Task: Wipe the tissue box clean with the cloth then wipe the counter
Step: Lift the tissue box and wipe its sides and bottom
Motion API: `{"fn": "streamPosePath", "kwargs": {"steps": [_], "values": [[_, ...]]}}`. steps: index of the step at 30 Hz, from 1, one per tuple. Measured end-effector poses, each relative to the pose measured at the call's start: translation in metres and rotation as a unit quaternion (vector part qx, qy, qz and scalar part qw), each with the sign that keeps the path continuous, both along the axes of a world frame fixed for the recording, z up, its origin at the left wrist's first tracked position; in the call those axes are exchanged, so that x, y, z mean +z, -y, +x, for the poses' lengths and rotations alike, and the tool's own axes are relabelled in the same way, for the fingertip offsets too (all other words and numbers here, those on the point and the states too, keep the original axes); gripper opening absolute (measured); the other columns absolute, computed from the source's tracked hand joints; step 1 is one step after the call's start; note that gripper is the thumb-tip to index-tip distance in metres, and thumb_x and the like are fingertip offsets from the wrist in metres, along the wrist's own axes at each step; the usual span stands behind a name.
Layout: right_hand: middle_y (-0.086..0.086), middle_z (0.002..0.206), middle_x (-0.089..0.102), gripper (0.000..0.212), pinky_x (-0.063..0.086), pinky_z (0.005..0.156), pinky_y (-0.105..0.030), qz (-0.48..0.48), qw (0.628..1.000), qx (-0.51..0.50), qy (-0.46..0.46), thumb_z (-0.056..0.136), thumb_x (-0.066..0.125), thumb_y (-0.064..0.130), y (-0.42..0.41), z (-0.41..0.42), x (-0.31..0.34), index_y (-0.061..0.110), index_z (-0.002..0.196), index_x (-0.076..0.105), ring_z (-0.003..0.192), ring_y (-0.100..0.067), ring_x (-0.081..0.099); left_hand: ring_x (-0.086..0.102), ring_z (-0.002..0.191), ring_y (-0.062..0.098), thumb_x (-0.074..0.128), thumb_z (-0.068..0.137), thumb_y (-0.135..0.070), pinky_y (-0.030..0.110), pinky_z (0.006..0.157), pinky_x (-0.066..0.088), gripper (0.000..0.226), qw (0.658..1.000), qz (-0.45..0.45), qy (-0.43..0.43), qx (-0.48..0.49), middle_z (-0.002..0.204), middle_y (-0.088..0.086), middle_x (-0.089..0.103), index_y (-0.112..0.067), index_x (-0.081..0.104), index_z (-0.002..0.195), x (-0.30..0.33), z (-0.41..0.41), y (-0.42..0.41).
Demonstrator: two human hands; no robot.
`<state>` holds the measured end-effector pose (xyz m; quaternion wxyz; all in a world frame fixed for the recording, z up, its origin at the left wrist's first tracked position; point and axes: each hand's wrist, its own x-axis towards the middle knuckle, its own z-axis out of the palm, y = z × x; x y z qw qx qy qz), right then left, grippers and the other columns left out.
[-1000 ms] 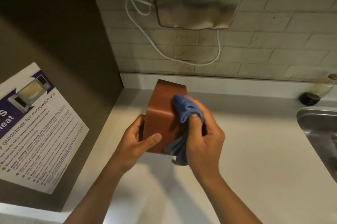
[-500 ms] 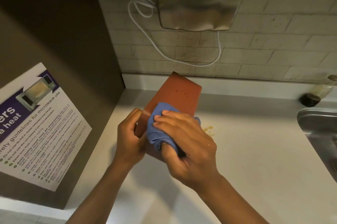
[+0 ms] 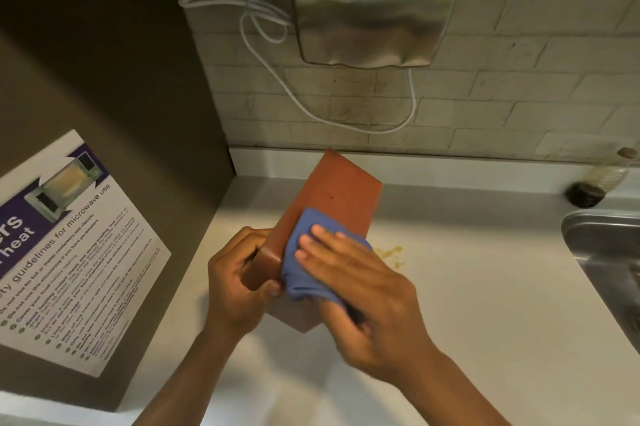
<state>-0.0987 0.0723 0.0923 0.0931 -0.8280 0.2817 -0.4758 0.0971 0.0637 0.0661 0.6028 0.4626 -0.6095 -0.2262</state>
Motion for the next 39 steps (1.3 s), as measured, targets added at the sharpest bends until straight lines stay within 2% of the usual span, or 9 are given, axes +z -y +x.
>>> {"fn": "streamPosePath", "kwargs": {"steps": [3,6,8,15,18,20,25,36,39], "values": [[-0.001,0.142,0.057,0.041,0.038,0.115,-0.037,-0.024,0.996,0.054,-0.073,0.093,0.063,0.018,-0.005,0.014,0.016,0.012,0.134,0.061,0.140,-0.012,0.044,0.066,0.064,-0.009,0.060,0.087,-0.022,0.010,0.061,0.052,0.035,0.998,0.059,-0.016,-0.002,0.064,-0.028,0.069,-0.041,0.075,0.062,-0.008,-0.010,-0.006],[0.000,0.143,0.056,0.042,0.036,0.116,-0.036,0.011,0.995,0.049,-0.085,0.094,0.058,0.019,0.014,0.015,0.030,0.014,0.136,0.060,0.140,-0.009,0.043,0.062,0.066,-0.016,0.056,0.074,-0.062,0.003,0.061,0.048,0.035,0.993,0.073,-0.083,-0.030,0.068,-0.041,0.064,-0.028,0.066,0.073,0.002,-0.014,-0.003],[0.001,0.140,0.060,0.039,0.039,0.114,-0.037,0.066,0.998,0.002,-0.024,0.094,0.058,0.019,0.030,0.006,0.034,0.014,0.133,0.063,0.137,-0.007,0.047,0.066,0.074,0.005,0.057,0.062,-0.087,0.029,0.065,0.055,0.050,0.996,0.044,-0.070,-0.036,0.081,-0.026,0.068,-0.045,0.069,0.087,0.006,-0.007,0.004],[0.005,0.141,0.058,0.041,0.037,0.115,-0.035,0.094,0.994,-0.054,-0.005,0.093,0.057,0.021,0.013,-0.004,0.012,0.016,0.133,0.063,0.139,-0.004,0.044,0.067,0.071,0.011,0.056,0.061,-0.089,0.028,0.061,0.057,0.056,0.999,0.022,-0.041,-0.021,0.084,-0.020,0.068,-0.046,0.070,0.094,-0.003,-0.006,0.009],[0.005,0.142,0.058,0.044,0.033,0.117,-0.031,0.076,0.994,-0.019,-0.078,0.093,0.052,0.027,-0.001,0.015,0.021,0.017,0.136,0.061,0.140,-0.007,0.043,0.066,0.071,-0.011,0.060,0.088,-0.053,0.005,0.065,0.050,0.014,1.000,0.015,-0.015,0.018,0.073,-0.032,0.068,-0.051,0.072,0.080,-0.018,-0.011,0.009],[0.002,0.141,0.058,0.045,0.031,0.118,-0.030,0.059,0.992,0.003,-0.111,0.094,0.048,0.030,0.000,0.023,0.033,0.016,0.135,0.061,0.139,-0.011,0.045,0.057,0.069,-0.027,0.050,0.095,-0.016,-0.005,0.067,0.041,0.050,0.997,0.055,-0.060,-0.015,0.063,-0.044,0.061,-0.052,0.069,0.067,-0.020,-0.012,0.009],[0.001,0.140,0.059,0.039,0.037,0.115,-0.036,0.094,0.993,-0.025,-0.067,0.096,0.059,0.020,0.040,0.004,0.040,0.016,0.135,0.062,0.138,-0.009,0.046,0.055,0.058,-0.007,0.057,0.064,-0.087,0.015,0.055,0.046,0.044,0.985,0.065,-0.143,-0.064,0.062,-0.027,0.061,-0.046,0.069,0.072,0.004,-0.005,0.021],[-0.001,0.144,0.056,0.043,0.031,0.119,-0.033,0.060,0.993,0.005,-0.099,0.094,0.060,0.019,0.002,0.021,0.029,0.013,0.136,0.059,0.141,-0.014,0.042,0.061,0.076,-0.022,0.051,0.070,-0.077,0.000,0.071,0.047,0.020,0.998,0.044,-0.047,-0.003,0.077,-0.046,0.063,-0.069,0.064,0.083,-0.008,-0.017,0.025],[0.001,0.144,0.056,0.042,0.032,0.118,-0.032,0.086,0.992,-0.004,-0.094,0.096,0.054,0.021,0.018,0.014,0.032,0.015,0.137,0.059,0.141,-0.010,0.042,0.063,0.081,-0.007,0.055,0.078,-0.075,0.015,0.074,0.052,0.025,0.997,0.016,-0.078,-0.022,0.084,-0.037,0.067,-0.059,0.067,0.093,-0.012,-0.014,0.025]]}}
